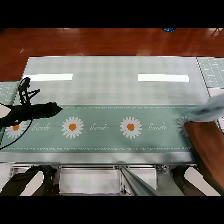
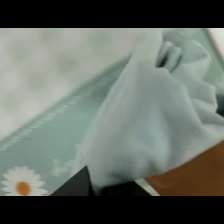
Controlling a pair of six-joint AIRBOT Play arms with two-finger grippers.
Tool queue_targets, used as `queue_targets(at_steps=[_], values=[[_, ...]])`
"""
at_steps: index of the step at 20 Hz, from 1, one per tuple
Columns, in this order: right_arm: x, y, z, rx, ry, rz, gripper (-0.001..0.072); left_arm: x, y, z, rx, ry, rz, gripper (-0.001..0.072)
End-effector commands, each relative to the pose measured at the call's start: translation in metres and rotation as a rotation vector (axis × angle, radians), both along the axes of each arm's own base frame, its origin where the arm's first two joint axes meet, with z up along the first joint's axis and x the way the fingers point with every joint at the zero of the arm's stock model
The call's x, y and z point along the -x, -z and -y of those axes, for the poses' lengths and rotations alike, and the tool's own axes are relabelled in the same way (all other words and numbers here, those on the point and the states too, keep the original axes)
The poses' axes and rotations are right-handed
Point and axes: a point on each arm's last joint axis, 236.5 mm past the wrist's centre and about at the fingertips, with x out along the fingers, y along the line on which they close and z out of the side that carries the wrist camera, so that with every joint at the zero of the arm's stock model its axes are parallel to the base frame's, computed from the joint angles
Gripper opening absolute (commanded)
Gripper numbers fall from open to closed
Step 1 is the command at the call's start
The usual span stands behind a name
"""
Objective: Fold the shirts.
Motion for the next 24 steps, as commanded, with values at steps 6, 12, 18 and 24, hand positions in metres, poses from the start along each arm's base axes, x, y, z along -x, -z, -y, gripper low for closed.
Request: queue_targets(at_steps=[6,12,18,24], values=[[0.208,0.095,0.032,0.143,0.397,-0.550,0.0029,-0.002,0.004,0.020,-0.009,0.053,0.011,0.0016],[0.269,0.159,0.004,0.078,0.422,-0.836,0.0364,0.000,0.007,0.026,-0.007,0.073,0.002,0.0016],[0.217,0.137,0.040,0.054,0.402,-0.731,0.0414,-0.032,-0.025,0.010,-0.029,0.015,0.111,0.0016],[-0.010,0.070,0.041,0.020,0.081,-0.082,0.0030,-0.094,-0.170,0.003,-0.016,-0.019,0.390,0.0015]])
